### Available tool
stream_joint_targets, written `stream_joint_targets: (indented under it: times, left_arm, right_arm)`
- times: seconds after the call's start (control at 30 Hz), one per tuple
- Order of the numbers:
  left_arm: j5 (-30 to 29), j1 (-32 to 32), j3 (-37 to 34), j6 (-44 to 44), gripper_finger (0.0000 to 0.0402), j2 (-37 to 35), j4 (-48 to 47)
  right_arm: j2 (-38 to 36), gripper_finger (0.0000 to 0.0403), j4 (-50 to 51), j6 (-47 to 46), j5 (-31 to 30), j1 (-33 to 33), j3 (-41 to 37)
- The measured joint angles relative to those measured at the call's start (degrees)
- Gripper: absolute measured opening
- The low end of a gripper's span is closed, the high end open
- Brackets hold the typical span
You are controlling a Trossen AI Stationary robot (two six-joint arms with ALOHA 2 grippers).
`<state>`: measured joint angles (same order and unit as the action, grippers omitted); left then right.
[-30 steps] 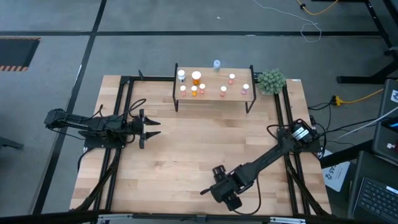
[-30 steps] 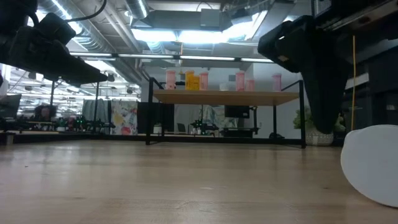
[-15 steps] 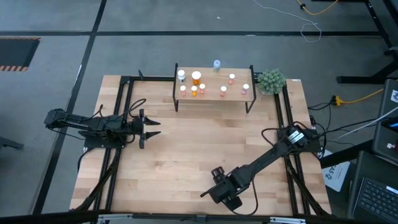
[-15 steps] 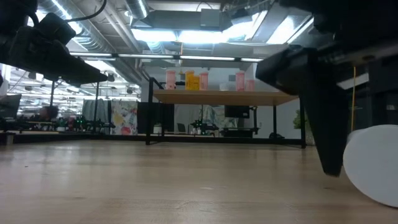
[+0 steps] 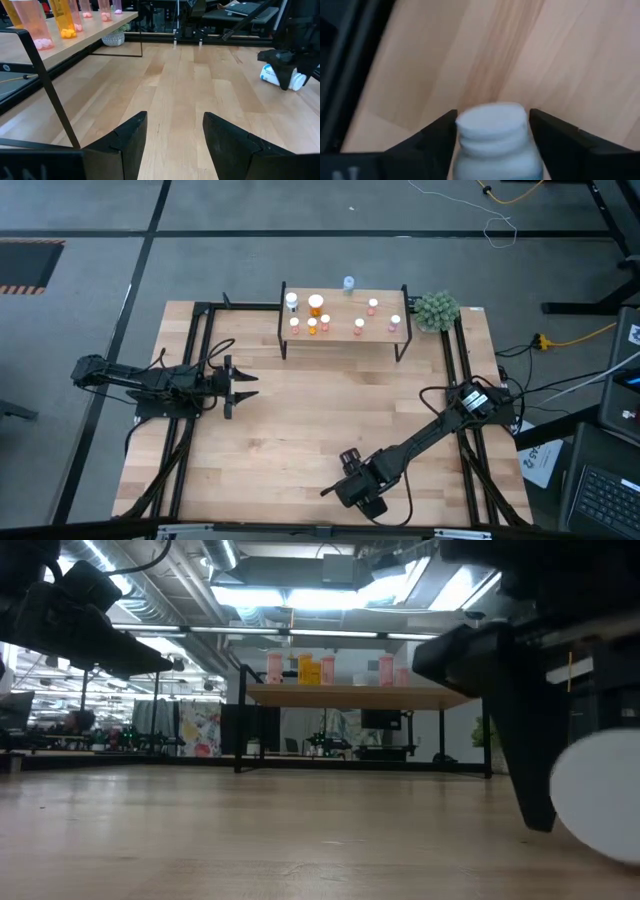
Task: Pick and place medicine bottles onto shelf by color
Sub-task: Put the big white pill bottle on the shelf
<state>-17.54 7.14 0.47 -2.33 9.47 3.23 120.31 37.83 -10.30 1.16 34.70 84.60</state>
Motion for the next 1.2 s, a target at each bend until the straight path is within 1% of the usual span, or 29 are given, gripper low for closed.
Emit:
stream_joint_targets:
  times: [0.13,0.23,0.33,0.47,0.53,0.6,0.7,0.8,0.97,1.2]
  left_arm:
    - [0.00,0.01,0.00,0.00,0.0189,-0.01,0.00]
    - [0.00,0.02,0.00,0.00,0.0189,-0.02,-0.01]
    - [0.00,0.02,0.00,0.00,0.0189,-0.02,-0.01]
    - [0.00,0.02,0.00,0.00,0.0189,-0.02,-0.01]
    - [0.02,0.02,0.00,0.02,0.0189,0.00,-0.01]
    - [0.00,0.01,0.00,0.00,0.0189,-0.02,-0.01]
    - [0.00,0.02,0.00,0.00,0.0189,0.00,-0.01]
    - [0.00,0.00,0.00,0.00,0.0189,-0.02,-0.01]
    - [0.00,0.01,0.00,0.00,0.0189,-0.02,0.00]
    - [0.00,0.01,0.00,0.00,0.0189,-0.02,-0.01]
  right_arm:
    - [0.00,0.0212,-0.08,-0.10,-0.82,-0.07,1.87]
    - [0.00,0.0168,0.38,-3.05,-4.95,-0.05,3.59]
    - [0.00,0.0117,2.60,-2.94,-8.93,-0.28,5.79]
    - [0.00,0.0053,6.39,-2.88,-8.10,-0.98,8.65]
    - [0.00,0.0029,8.57,-2.88,-6.02,-1.28,10.14]
    - [0.00,0.0012,8.81,-2.98,-5.16,-1.46,11.45]
    - [0.00,0.0005,8.91,-2.22,-3.70,-1.53,12.88]
    - [-0.04,0.0016,8.66,-1.57,-2.35,-1.53,13.61]
    - [-0.04,0.0039,8.98,-3.06,-2.02,-1.53,13.59]
    - [-0.04,0.0043,8.74,-1.71,0.03,-1.18,13.59]
